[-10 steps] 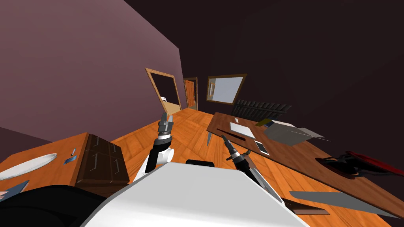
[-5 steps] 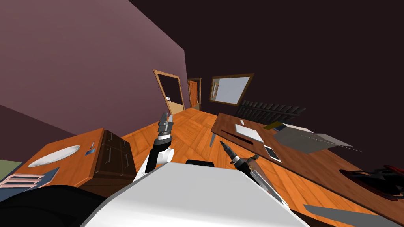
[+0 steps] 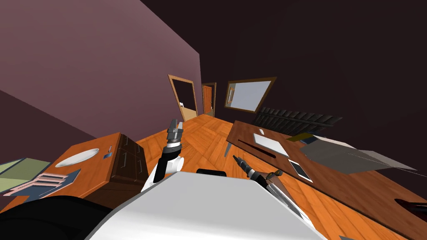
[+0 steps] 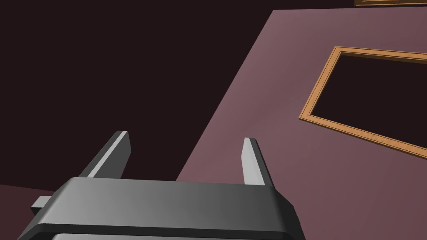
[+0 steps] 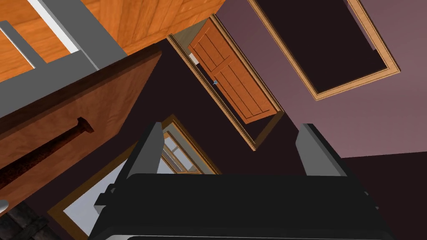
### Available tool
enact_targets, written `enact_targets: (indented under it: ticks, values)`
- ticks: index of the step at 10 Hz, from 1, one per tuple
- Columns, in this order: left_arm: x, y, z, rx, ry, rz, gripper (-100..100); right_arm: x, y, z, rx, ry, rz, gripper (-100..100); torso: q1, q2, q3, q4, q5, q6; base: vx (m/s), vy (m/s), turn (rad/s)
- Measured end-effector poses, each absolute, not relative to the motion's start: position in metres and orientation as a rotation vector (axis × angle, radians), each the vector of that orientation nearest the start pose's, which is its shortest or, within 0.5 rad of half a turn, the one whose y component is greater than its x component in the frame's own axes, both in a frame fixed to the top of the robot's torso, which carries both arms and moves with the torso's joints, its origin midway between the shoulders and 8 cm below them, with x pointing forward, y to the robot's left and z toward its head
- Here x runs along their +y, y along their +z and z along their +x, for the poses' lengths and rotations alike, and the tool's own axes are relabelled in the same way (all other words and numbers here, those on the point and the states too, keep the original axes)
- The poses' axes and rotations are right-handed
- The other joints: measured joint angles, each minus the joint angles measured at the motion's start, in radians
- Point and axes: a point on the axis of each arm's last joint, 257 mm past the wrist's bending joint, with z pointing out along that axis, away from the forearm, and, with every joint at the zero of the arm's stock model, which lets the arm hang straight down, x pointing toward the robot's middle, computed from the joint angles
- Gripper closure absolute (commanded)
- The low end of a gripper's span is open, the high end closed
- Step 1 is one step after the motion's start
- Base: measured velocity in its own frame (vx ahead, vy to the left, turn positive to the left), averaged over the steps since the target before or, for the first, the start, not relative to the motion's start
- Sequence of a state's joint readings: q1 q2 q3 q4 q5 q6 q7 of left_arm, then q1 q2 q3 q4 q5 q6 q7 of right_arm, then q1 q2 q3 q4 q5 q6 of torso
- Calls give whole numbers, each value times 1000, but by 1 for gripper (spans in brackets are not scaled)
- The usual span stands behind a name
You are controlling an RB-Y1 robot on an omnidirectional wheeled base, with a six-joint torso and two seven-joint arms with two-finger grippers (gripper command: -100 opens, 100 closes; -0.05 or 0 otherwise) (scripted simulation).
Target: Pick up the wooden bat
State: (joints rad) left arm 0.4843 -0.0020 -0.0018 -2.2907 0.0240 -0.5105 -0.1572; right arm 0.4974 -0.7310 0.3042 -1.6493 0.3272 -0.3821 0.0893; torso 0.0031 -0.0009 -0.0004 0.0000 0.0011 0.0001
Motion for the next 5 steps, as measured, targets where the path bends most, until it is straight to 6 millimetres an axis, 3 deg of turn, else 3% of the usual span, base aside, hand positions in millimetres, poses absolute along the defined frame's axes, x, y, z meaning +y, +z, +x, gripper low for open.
enact_targets:
  ticks: [2,5]
  values:
    - [279,36,340,608,-1186,-589,0,-282,-384,308,2023,738,217,-100,-2,1,0,0,0,1,36,33,48]
    - [279,36,340,608,-1186,-589,0,-306,-428,282,2161,609,88,-100,-1,-3,-2,-1,0,0,86,57,115]
